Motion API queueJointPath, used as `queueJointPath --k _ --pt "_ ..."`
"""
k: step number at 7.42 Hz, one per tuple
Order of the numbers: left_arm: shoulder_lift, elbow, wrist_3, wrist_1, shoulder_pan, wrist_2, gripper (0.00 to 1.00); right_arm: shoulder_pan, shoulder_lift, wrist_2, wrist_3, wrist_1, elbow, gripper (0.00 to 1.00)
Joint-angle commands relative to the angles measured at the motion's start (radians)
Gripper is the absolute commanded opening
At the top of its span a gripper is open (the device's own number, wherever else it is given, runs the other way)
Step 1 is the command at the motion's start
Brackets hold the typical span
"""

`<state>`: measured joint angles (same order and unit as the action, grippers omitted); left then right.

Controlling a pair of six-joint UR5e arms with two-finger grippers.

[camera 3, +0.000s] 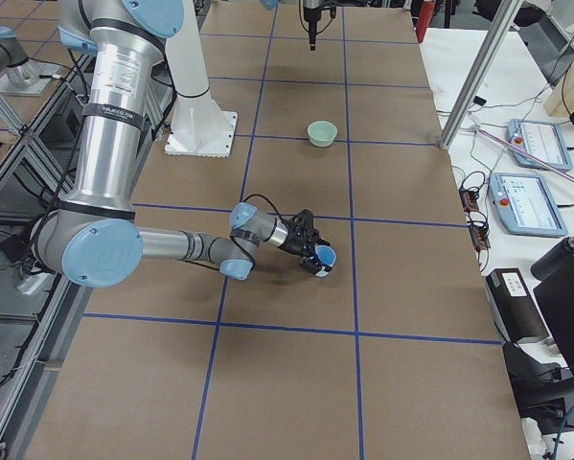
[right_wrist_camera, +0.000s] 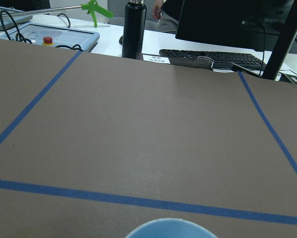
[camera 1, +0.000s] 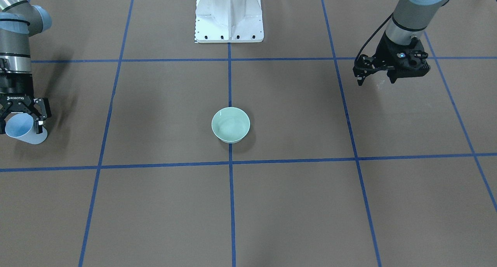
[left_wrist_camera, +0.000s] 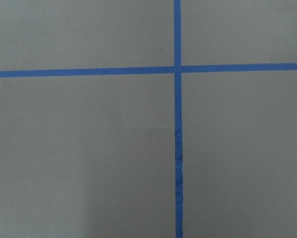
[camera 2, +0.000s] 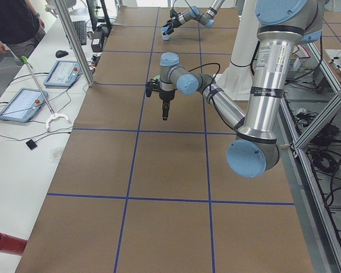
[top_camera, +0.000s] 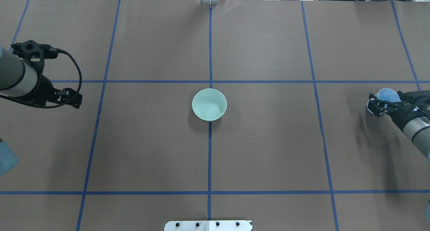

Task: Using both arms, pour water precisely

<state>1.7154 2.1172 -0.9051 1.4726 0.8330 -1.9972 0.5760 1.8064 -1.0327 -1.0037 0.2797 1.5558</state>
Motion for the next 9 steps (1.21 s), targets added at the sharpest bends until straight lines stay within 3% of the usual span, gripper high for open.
queueJointPath --k 1,3,4,7,9 --pt "0.001 0.003 0.0 0.0 0.0 0.0 1.0 0.001 0.063 -0.015 0.013 -0.052 0.045 0.99" --pt "0.003 -0.002 0.0 0.0 0.0 0.0 1.0 0.002 0.106 -0.039 0.036 -0.051 0.134 0.99" --pt "0.018 -0.003 -0.002 0.002 -0.006 0.002 1.0 0.011 0.105 -0.099 0.092 -0.044 0.165 0.99" --pt "0.256 -0.118 -0.18 0.008 -0.014 -0.002 1.0 0.339 -0.003 -0.584 0.19 0.169 0.201 0.99" --pt "0.468 -0.277 -0.314 0.011 -0.055 0.002 1.0 0.566 -0.117 -0.882 0.368 0.42 0.201 0.99"
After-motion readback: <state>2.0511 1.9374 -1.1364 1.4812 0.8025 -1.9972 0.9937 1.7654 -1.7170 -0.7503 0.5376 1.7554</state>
